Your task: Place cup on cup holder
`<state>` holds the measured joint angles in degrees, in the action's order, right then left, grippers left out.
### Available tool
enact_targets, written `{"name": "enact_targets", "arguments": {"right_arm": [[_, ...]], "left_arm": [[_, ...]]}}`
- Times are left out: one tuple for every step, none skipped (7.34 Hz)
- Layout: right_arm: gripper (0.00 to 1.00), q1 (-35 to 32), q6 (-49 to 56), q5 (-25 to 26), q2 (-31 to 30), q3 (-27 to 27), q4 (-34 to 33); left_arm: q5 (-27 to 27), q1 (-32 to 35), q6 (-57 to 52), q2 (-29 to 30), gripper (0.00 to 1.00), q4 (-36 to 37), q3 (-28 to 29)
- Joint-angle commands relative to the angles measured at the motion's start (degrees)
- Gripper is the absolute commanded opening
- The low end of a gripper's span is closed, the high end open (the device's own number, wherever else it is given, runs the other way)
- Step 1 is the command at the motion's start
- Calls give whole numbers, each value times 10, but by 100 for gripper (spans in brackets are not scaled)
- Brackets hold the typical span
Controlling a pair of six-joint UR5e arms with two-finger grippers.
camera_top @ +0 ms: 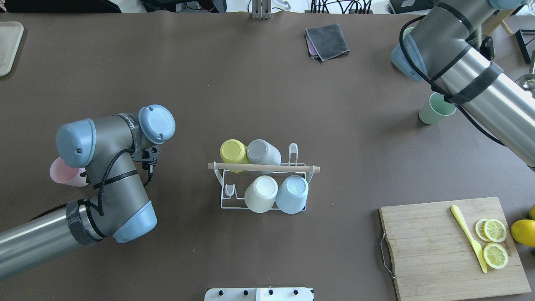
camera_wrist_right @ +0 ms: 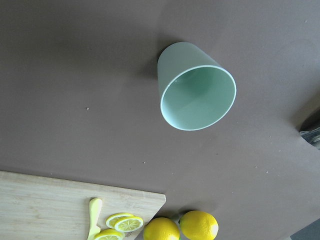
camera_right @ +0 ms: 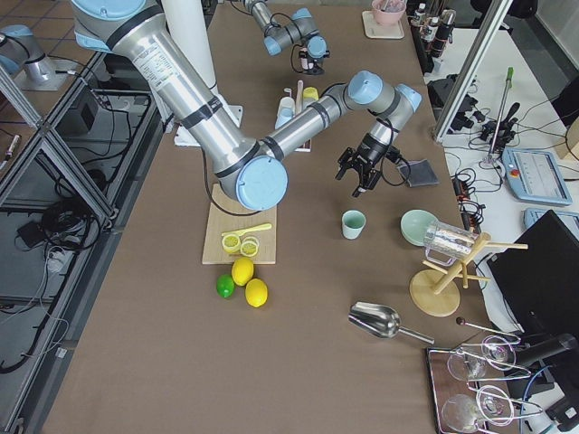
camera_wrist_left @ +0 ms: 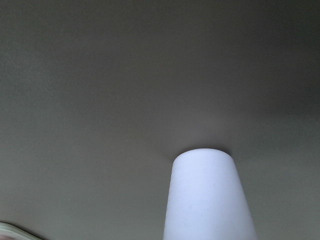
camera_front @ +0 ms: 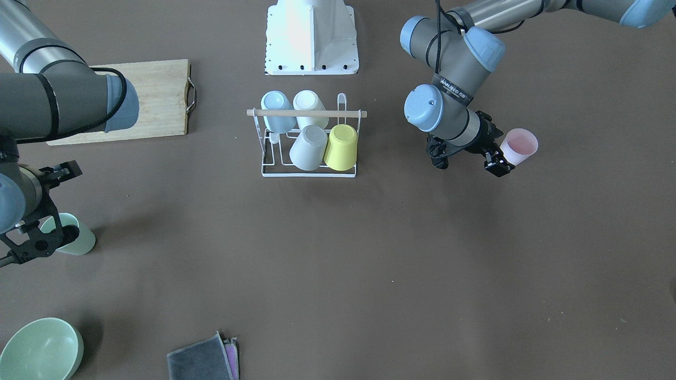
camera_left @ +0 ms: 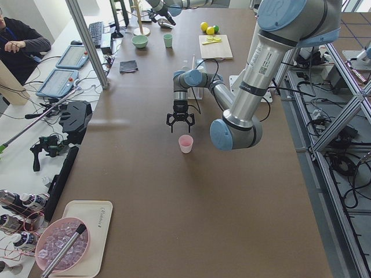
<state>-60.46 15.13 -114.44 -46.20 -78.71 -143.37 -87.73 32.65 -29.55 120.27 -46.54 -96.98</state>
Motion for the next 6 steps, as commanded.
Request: {"name": "enact_targets", "arguments": {"right_arm": [[100, 17, 24, 30, 80, 145, 3], [100, 25, 41, 35, 80, 164, 14], [100, 25, 56, 46, 81, 185, 18], [100, 31, 57, 47, 81, 207, 21], [100, 35, 57, 48, 82, 224, 40], [100, 47, 57, 69, 84, 236, 48]], "left_arm": [[0, -20, -1, -2, 98, 1, 4], [1, -28, 0, -7, 98, 3, 6], [2, -39, 0, -4, 98, 5, 32], [2, -46, 0, -5, 98, 5, 39], [3, -57, 1, -7, 98, 18, 39], [4, -56, 1, -8, 98, 22, 37]]}}
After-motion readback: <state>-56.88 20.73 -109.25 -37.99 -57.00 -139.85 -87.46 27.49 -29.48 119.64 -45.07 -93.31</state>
